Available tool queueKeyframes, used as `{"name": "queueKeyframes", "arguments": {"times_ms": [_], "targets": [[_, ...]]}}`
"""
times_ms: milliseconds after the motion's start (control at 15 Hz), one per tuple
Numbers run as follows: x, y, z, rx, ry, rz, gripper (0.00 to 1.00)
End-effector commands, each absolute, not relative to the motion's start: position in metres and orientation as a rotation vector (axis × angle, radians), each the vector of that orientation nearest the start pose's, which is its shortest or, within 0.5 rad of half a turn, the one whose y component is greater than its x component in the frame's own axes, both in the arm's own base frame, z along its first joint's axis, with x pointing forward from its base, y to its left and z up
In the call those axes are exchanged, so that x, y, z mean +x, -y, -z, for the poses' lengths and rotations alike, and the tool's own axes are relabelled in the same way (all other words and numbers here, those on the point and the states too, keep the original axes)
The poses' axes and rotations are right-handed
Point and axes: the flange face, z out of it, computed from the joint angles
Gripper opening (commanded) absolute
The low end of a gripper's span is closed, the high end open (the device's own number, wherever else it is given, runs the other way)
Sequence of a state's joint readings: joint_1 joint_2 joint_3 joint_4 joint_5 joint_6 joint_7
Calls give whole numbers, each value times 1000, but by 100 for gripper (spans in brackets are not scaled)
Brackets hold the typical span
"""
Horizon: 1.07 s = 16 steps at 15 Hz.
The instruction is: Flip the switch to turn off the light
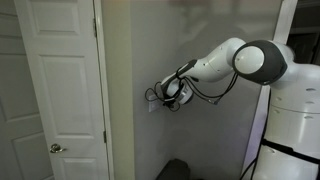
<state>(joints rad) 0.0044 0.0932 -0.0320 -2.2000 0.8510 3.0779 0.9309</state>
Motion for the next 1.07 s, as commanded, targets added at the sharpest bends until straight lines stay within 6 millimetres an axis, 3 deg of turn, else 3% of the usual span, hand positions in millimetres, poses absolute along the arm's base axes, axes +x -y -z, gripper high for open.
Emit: {"name": "queueKeyframes", "arguments": {"times_ms": [0, 533, 1000], "targets": [[552, 95, -417, -1518, -1918, 672, 0], [507, 101, -435, -1541, -1904, 624, 0], [478, 107, -436, -1522, -1922, 611, 0]]}}
